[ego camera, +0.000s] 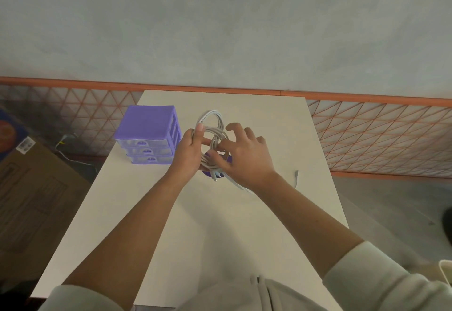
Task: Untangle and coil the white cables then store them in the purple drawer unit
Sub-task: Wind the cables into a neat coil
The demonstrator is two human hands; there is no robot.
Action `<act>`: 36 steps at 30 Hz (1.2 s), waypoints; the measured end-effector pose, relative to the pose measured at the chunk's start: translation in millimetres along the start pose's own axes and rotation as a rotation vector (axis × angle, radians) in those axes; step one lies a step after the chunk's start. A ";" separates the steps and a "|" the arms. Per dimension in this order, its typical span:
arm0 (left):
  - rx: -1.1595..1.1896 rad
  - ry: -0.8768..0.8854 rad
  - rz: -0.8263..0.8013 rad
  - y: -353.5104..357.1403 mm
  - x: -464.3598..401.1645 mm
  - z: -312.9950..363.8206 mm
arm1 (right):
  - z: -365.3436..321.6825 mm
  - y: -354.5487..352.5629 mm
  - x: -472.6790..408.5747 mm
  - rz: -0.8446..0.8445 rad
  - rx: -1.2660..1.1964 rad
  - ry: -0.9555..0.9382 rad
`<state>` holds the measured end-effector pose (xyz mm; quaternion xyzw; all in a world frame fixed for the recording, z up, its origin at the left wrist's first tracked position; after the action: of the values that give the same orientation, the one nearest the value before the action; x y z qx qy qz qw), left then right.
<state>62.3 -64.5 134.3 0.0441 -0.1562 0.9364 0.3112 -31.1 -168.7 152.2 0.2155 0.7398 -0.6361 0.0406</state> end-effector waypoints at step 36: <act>-0.579 0.236 0.113 -2.4 0.0 7.5 | -1.0 -6.8 -6.4 -0.479 -0.922 0.555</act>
<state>63.6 -65.1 142.1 -0.1641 -0.3814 0.8674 0.2741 -27.7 -170.2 160.8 0.1611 0.9510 -0.1598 -0.2099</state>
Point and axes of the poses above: each hand's wrist, its own x-axis away from the middle knuckle, its own y-axis out of the palm, z = x × y, the point moved 6 cm from there along -x, towards the middle knuckle, and after that the axes turned 8 degrees about -z, right-handed, at the moved point
